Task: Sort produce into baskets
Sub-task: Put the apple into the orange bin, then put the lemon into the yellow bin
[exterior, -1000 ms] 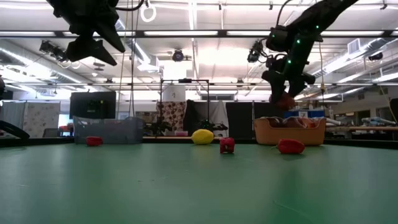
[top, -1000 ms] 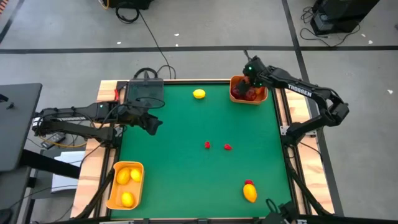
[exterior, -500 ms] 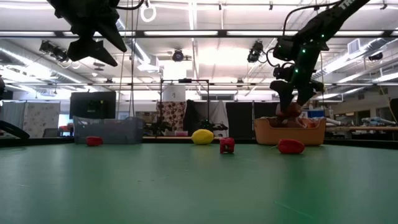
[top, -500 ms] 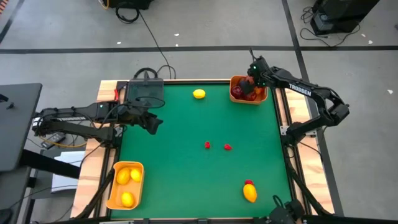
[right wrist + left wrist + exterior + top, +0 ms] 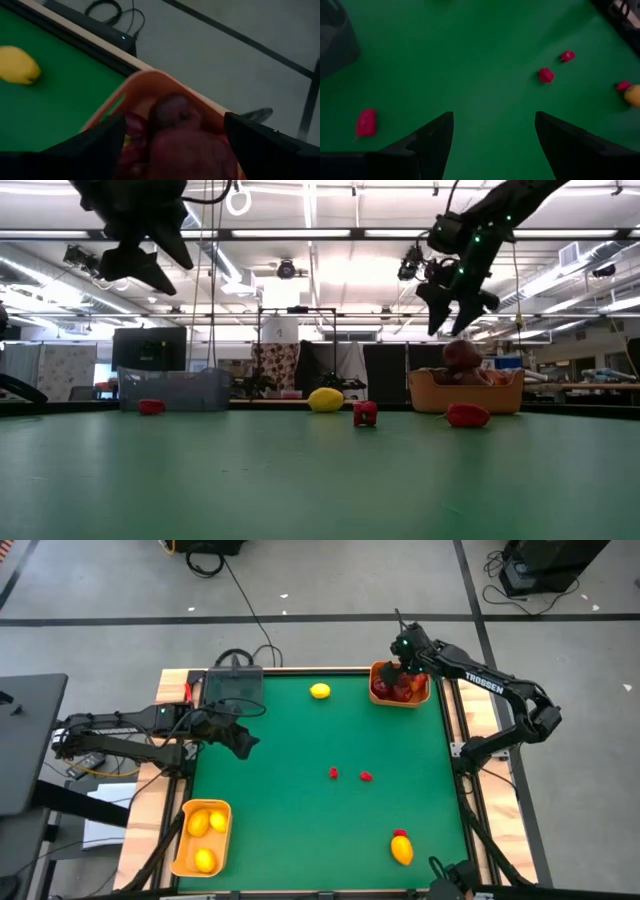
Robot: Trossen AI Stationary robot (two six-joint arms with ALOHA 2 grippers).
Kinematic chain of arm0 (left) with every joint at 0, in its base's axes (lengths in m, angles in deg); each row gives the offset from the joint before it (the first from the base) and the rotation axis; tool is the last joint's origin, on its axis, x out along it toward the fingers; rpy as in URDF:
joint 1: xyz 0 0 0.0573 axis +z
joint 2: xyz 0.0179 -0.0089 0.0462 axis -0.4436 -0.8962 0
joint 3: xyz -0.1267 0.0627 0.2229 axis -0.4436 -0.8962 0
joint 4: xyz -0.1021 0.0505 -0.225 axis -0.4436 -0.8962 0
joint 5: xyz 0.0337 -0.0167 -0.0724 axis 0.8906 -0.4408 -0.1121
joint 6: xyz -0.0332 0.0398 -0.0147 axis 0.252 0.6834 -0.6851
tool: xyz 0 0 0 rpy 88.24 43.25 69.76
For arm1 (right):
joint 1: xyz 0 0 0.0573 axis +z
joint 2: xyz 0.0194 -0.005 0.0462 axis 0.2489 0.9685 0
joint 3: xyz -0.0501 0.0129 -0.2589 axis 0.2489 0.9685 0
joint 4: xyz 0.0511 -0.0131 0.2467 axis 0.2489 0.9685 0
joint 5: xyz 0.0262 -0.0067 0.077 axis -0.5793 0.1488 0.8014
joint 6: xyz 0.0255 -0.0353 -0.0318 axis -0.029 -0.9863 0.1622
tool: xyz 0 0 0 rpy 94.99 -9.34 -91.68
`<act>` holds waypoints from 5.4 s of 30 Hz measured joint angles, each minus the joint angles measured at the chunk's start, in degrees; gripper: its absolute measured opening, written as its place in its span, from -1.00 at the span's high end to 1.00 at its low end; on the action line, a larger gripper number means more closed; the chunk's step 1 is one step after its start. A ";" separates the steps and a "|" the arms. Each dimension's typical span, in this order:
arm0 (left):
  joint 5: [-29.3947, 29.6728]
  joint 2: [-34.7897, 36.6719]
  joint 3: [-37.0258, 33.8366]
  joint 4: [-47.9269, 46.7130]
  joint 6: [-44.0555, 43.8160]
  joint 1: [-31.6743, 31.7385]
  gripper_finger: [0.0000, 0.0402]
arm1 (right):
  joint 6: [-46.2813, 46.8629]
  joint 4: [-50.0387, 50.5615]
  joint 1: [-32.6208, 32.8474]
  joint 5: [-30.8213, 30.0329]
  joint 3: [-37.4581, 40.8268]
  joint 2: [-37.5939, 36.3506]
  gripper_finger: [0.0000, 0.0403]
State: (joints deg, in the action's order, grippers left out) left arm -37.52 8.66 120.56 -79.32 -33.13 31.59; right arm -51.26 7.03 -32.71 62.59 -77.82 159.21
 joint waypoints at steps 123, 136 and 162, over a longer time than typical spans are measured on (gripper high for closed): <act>-18.37 7.94 0.35 7.70 10.78 22.28 -0.17 | -7.99 19.64 20.26 11.78 -54.91 53.48 -0.41; -16.56 7.91 -1.53 12.02 11.65 21.64 -0.17 | -9.15 26.50 20.34 8.21 -54.91 53.48 -0.76; -8.64 4.37 -1.55 8.98 12.09 21.62 -0.17 | -8.11 14.15 13.44 17.35 -51.71 53.48 -0.73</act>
State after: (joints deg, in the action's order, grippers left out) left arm -46.16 13.04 119.00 -70.33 -21.04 53.21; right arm -59.38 21.18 -19.27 79.94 -129.53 212.70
